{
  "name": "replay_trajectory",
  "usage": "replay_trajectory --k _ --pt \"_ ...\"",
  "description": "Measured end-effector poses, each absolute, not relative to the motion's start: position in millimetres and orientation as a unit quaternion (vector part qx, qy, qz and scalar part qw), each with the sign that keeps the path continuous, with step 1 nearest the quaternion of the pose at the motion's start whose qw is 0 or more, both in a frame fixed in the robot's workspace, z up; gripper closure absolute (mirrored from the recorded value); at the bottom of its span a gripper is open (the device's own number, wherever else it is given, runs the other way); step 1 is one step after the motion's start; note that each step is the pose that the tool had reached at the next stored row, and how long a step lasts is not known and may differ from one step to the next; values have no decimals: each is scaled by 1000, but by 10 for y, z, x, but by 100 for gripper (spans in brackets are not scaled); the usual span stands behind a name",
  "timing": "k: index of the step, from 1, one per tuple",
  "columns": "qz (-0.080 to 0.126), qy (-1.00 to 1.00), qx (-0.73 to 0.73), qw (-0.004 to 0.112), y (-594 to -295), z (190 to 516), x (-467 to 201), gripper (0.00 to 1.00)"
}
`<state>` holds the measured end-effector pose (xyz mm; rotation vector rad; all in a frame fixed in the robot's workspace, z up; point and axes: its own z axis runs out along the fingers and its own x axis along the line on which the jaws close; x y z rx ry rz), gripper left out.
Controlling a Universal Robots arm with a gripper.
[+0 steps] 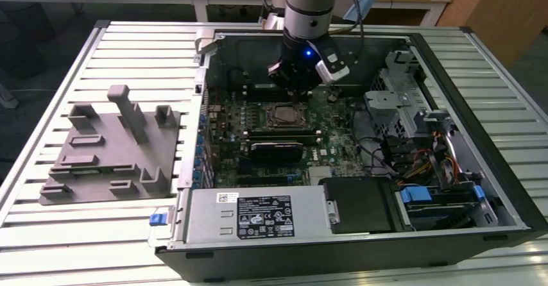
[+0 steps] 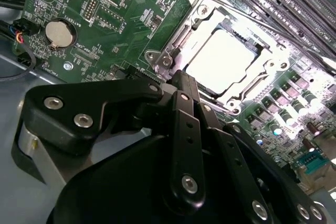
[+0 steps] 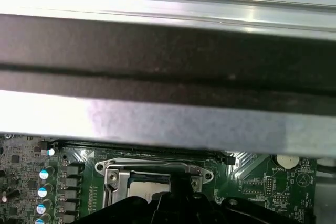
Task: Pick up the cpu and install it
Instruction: 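Install the second cpu locking lever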
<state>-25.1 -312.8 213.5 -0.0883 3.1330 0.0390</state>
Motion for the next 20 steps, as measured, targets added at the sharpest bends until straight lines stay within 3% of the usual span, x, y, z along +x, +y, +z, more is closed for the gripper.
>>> replay_trajectory --k 20 --pt "12 1000 -28 4 -3233 2197 -251 89"
